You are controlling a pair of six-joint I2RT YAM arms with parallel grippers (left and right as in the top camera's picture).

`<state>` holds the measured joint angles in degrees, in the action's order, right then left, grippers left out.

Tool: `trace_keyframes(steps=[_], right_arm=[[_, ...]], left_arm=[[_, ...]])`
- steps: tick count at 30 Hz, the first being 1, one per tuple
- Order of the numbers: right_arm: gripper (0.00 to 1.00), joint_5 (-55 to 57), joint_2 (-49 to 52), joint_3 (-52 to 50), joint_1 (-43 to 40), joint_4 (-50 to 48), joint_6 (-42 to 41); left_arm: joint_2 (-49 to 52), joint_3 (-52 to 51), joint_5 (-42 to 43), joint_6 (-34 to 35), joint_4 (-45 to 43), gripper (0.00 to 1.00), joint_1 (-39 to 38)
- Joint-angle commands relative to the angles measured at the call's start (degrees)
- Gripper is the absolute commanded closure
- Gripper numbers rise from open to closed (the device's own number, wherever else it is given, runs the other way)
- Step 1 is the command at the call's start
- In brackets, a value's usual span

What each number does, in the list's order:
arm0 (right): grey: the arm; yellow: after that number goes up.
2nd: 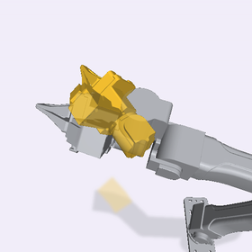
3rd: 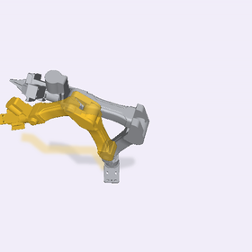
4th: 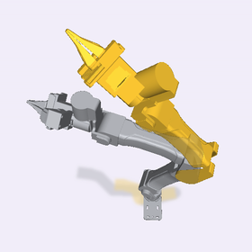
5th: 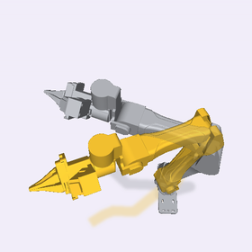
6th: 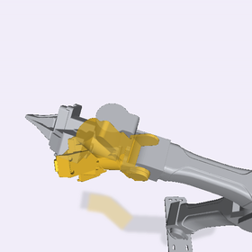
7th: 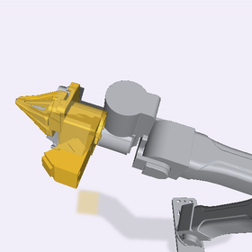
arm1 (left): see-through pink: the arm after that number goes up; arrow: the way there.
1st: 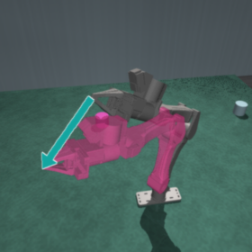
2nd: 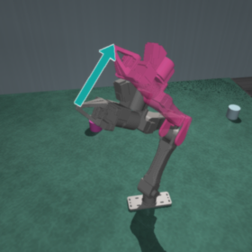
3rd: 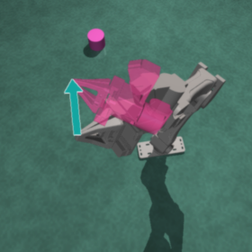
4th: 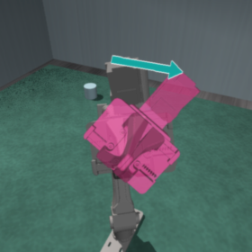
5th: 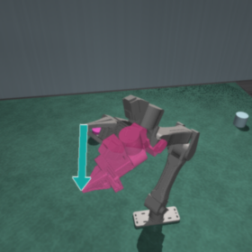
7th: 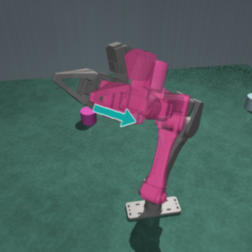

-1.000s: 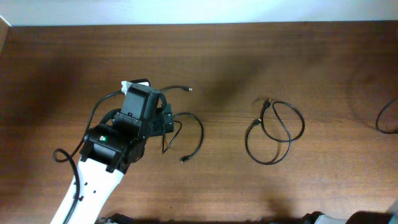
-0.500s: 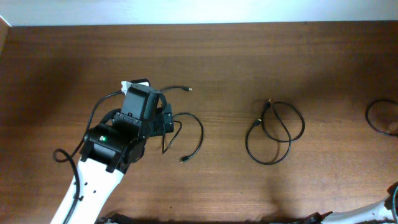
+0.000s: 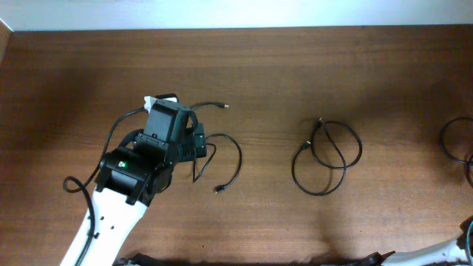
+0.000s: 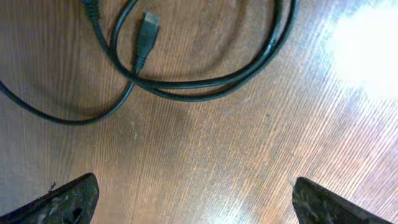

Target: Untangle cables

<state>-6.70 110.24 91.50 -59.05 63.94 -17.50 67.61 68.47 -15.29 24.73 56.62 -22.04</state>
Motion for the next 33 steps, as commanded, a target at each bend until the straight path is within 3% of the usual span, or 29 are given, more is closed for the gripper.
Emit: trace_keyframes(steps=[1,2,4,9,20,22,25,26,28,29,30,33], right_arm=[[0.02,-8.72,-2.84,0.46,1.36,-0.39,11.85],[0.02,-15.63,-2.97,0.44,3.5,-0.22,19.93],[0.02,-22.25,-2.97,0.44,7.56,-0.02,25.18],[0.01,-24.13,-2.95,0.44,29.66,1.81,39.69],[0.01,-17.38,-2.82,-2.1,58.53,4.81,38.99],[0.01,-9.92,-2.62,-5.42,60.57,1.66,32.09],[0.26,-10.01,-2.6,-8.26,60.54,1.18,29.05],[0.28,-9.86,-2.6,-9.31,60.54,0.7,29.0],[0.44,-9.33,-2.6,-11.26,60.54,-0.48,28.96],[0.66,-9.31,-2.51,-12.39,60.54,-0.96,28.13],[0.96,-9.31,-2.45,-12.81,60.54,-1.09,27.45],[0.96,-9.29,-2.54,-10.82,60.48,-0.46,25.97]], left_arm=[[-0.07,-0.07,-0.81,0.68,0.09,0.01,0.09],[-0.07,-0.07,-0.81,0.68,0.11,0.01,0.09],[-0.07,-0.07,-0.81,0.68,0.11,0.01,0.09],[-0.07,-0.07,-0.81,0.68,0.11,0.01,0.09],[-0.07,-0.07,-0.81,0.68,0.11,0.01,0.09],[-0.07,-0.07,-0.81,0.68,0.11,0.01,0.09],[-0.07,-0.07,-0.81,0.68,0.11,0.01,0.09],[-0.07,-0.07,-0.81,0.68,0.11,0.01,0.09],[-0.07,-0.07,-0.81,0.68,0.11,0.01,0.09],[-0.07,-0.07,-0.81,0.68,0.11,0.01,0.09],[-0.07,-0.07,-0.81,0.68,0.11,0.01,0.09],[-0.07,-0.07,-0.81,0.68,0.11,0.01,0.09]])
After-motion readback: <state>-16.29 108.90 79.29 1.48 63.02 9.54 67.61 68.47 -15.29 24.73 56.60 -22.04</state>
